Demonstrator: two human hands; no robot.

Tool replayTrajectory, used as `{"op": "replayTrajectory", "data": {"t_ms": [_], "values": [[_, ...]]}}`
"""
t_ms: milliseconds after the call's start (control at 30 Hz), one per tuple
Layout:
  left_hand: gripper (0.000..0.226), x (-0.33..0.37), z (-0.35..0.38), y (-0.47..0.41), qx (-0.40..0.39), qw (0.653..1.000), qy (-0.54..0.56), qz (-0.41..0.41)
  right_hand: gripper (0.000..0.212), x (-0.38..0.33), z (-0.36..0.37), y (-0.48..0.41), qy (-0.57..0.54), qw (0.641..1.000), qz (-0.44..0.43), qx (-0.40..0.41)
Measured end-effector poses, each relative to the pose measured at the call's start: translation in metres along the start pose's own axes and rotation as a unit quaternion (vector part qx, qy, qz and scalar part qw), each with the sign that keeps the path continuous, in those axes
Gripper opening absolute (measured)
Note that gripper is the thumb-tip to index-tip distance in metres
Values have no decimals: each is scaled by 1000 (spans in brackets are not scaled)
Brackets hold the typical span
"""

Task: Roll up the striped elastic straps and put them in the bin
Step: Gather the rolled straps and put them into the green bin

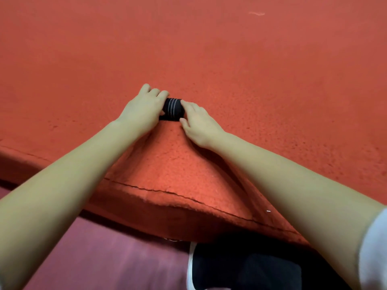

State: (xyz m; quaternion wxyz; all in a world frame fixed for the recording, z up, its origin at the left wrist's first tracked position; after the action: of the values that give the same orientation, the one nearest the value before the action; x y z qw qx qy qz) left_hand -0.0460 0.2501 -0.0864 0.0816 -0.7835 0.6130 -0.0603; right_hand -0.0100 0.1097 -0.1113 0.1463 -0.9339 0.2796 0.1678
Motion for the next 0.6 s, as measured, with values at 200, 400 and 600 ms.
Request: {"op": "replayTrajectory", "data": {"t_ms": [200,400,600], "values": [[50,-2,-7,4,-38,998,57,-6,35,-5,-5,5,-76,996,-16,50],[51,25,-20,20,-58,995,73,20,29,-7,-34,36,-138,987,-38,77],[48,126,-50,36,-52,975,206,68,53,29,-104,118,-169,978,22,123]]}}
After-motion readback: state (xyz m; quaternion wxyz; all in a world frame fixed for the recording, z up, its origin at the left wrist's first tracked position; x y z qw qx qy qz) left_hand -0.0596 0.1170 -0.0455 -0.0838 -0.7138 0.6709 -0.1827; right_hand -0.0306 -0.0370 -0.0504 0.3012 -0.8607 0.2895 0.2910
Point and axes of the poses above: each hand's wrist, its own y-axis away from the middle knuckle, its own z-axis out of the palm, x = y × z, the point moved 3 cm from there along -y, towards the middle knuckle, and after that the axes turned 14 degrees about -z, right-handed, at the moved point
